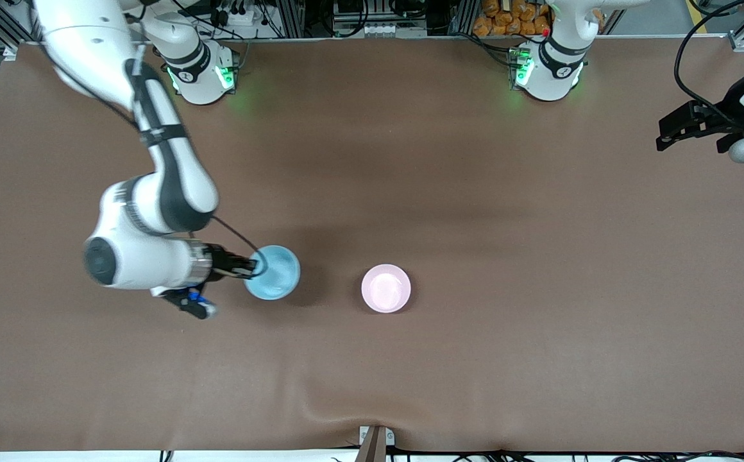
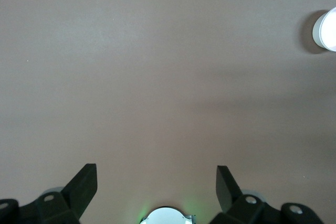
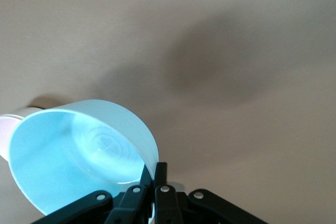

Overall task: Stack pink and blue bowls on white bowl
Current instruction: 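Carry the light blue bowl with the right gripper over the pink bowl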

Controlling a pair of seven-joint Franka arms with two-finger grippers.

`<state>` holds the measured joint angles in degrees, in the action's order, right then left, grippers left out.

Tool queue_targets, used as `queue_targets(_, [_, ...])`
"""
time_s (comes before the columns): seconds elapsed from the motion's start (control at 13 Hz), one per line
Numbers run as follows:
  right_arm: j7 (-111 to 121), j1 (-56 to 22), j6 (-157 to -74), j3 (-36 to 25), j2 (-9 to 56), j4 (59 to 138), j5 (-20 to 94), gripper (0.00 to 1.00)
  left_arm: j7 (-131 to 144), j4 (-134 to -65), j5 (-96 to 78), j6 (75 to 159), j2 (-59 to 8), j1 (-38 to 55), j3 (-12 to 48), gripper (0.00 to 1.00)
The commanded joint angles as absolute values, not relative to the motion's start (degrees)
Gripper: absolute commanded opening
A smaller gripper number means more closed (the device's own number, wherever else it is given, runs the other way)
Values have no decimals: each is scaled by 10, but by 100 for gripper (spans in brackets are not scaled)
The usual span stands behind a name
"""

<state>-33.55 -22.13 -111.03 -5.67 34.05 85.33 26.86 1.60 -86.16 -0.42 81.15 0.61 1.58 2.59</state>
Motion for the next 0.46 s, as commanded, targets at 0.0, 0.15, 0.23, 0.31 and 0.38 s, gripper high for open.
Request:
queue_targets(0.0, [-455, -272, -1139, -60, 373, 803, 286, 0, 4, -869, -3, 817, 18, 9, 31, 100])
queue_targets(0.15, [-534, -307, -1192, -59, 402, 777, 289, 0, 4, -869, -3, 817, 18, 9, 31, 100])
queue_targets(0.23, [-566, -320, -1225, -54, 412, 775, 295, 0, 4, -870, -3, 817, 18, 9, 31, 100])
queue_targets(0.31, [-603, -336, -1251, -41, 424, 775, 306, 0, 4, -870, -3, 817, 18, 9, 31, 100])
queue_targets(0.38, [-635, -351, -1289, -37, 438, 772, 308, 0, 4, -870, -3, 817, 18, 9, 31, 100])
